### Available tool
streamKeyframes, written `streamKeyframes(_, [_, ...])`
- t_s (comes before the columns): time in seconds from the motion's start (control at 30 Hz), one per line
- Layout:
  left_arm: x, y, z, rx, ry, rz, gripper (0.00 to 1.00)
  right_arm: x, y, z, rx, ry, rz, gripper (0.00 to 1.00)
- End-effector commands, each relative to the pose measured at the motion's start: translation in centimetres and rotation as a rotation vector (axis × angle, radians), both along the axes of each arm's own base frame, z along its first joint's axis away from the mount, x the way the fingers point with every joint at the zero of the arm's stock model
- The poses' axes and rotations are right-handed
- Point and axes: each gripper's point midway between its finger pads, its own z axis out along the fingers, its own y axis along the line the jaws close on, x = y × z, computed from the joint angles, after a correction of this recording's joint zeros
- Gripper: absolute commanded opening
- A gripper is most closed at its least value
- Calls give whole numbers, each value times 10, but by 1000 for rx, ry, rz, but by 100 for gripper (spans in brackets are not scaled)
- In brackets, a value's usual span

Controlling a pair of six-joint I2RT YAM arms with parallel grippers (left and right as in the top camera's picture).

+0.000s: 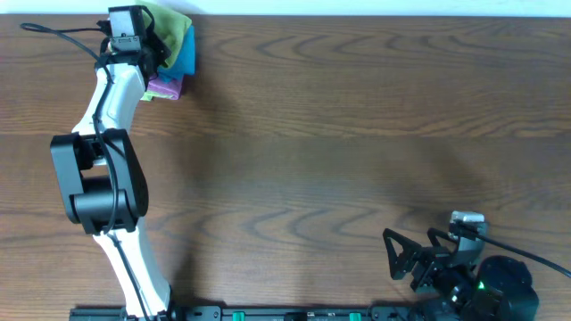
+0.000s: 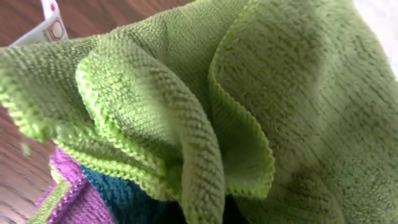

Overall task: Fold the cloth
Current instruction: 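Lower the green cloth onto the stack top and adjust it with the left gripper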

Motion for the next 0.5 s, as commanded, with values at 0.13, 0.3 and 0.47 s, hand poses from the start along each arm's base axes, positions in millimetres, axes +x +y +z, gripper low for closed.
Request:
streamKeyframes(0.13, [2,14,6,66,-1,7,10,0,-1,-1,12,8,-12,99])
streamKeyframes(0.3, [-1,17,1,67,19,9,21,0,-1,-1,12,8,-12,99])
streamKeyframes(0.47, [-4,20,-1,97,40,-21,62,0,-1,-1,12,8,-12,99])
